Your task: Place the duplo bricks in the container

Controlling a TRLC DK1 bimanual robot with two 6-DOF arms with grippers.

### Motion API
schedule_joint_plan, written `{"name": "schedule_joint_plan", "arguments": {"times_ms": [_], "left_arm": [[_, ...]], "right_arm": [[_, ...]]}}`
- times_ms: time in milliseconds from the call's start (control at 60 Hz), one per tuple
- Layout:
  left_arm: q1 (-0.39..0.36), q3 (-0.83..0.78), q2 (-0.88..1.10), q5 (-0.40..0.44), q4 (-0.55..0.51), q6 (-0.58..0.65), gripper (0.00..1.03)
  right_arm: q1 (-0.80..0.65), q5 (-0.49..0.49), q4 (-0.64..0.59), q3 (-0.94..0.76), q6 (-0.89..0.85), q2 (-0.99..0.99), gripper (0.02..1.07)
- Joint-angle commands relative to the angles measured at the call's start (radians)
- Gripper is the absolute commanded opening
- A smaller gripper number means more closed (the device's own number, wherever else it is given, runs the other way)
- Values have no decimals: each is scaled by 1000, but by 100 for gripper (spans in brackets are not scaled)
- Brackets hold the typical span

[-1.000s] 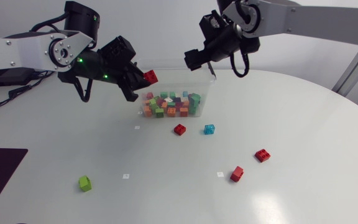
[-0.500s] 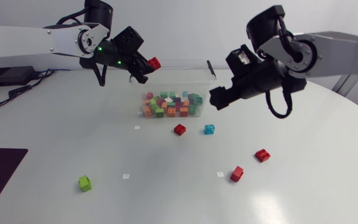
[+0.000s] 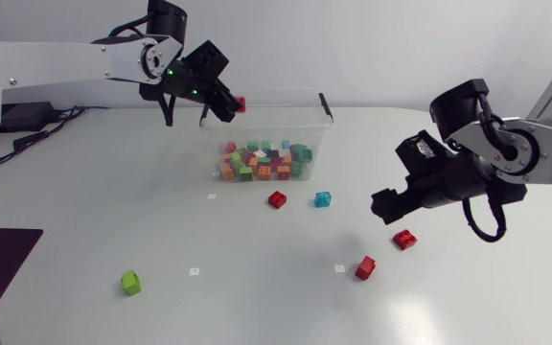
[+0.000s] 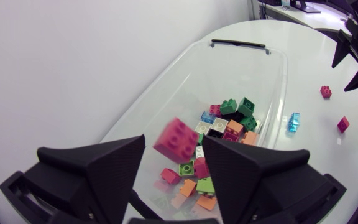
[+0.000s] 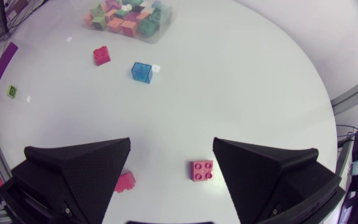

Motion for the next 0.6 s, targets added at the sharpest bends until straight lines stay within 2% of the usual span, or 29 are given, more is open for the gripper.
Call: {"name": "schedule_joint_plan", "arguments": {"times_ms": [0,217,417,583], "left_arm": [[11,13,-1,-3,-3,-16,98],[42,-62,-105,-3,-1,-10,98],[99,-225,-272,-6,-11,36,98],[151,-352,-415,-9,-110,126,98]], "right_arm": [[-33,9,-20,-46,-29,-14,98],[-91,37,-27,-75,-59,22,98],[-144,40,27,-92,-105,133,98],[-189,37,88,-83,-147,229,96]]}}
